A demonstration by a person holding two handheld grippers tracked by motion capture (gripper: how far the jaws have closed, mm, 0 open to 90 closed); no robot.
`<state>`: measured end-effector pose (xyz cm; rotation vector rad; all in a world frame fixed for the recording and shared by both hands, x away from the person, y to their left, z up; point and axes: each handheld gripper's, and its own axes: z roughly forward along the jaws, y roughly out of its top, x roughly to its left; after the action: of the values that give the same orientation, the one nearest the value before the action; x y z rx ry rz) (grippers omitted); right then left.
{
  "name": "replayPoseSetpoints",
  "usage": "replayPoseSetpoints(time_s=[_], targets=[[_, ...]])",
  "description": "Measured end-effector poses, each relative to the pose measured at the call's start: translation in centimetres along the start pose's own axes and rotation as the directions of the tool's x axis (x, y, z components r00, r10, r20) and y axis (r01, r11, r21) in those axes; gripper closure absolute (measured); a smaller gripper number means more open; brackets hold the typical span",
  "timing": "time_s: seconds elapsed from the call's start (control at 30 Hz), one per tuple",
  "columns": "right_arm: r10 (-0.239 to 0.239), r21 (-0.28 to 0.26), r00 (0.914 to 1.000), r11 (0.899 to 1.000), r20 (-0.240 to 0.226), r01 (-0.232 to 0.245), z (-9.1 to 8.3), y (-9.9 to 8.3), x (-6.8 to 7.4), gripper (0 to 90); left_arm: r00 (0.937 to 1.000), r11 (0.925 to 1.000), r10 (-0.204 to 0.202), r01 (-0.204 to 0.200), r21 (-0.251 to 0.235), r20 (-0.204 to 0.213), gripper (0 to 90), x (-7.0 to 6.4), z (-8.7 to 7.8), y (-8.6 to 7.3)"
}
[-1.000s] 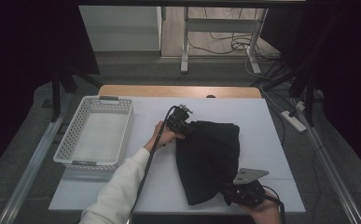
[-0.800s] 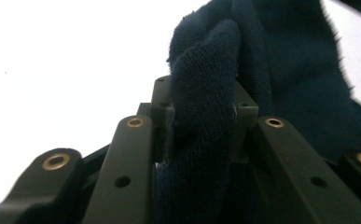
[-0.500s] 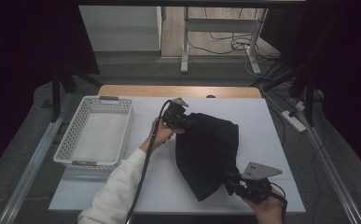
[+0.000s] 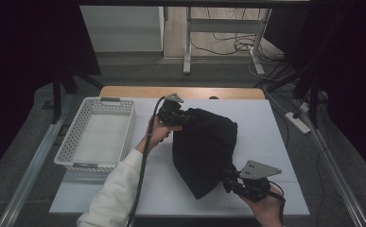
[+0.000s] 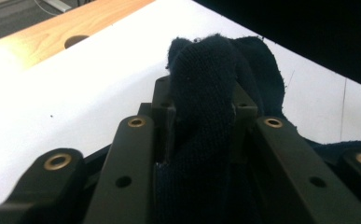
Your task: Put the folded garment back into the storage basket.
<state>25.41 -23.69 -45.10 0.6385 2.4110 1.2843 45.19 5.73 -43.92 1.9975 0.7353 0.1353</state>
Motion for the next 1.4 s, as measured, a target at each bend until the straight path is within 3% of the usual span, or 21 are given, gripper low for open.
replayPoseSetpoints(time_s=[0.97, 1.4], targets=[[0.000, -0.064, 0.9999, 0.998, -0.017, -0.001, 0.2, 1.8, -0.1, 76.6, 0.9998, 0.9981, 0.005, -0.006, -0.062, -0.017, 70.2, -0.1, -2.3, 0.5], [-0.026, -0.092, 0.9985, 0.996, -0.048, 0.022, 1.0, 3.1, 0.1, 76.6, 0.9988, 0.9948, -0.014, 0.010, -0.101, -0.047, 70.1, 0.2, -5.0, 0.0]])
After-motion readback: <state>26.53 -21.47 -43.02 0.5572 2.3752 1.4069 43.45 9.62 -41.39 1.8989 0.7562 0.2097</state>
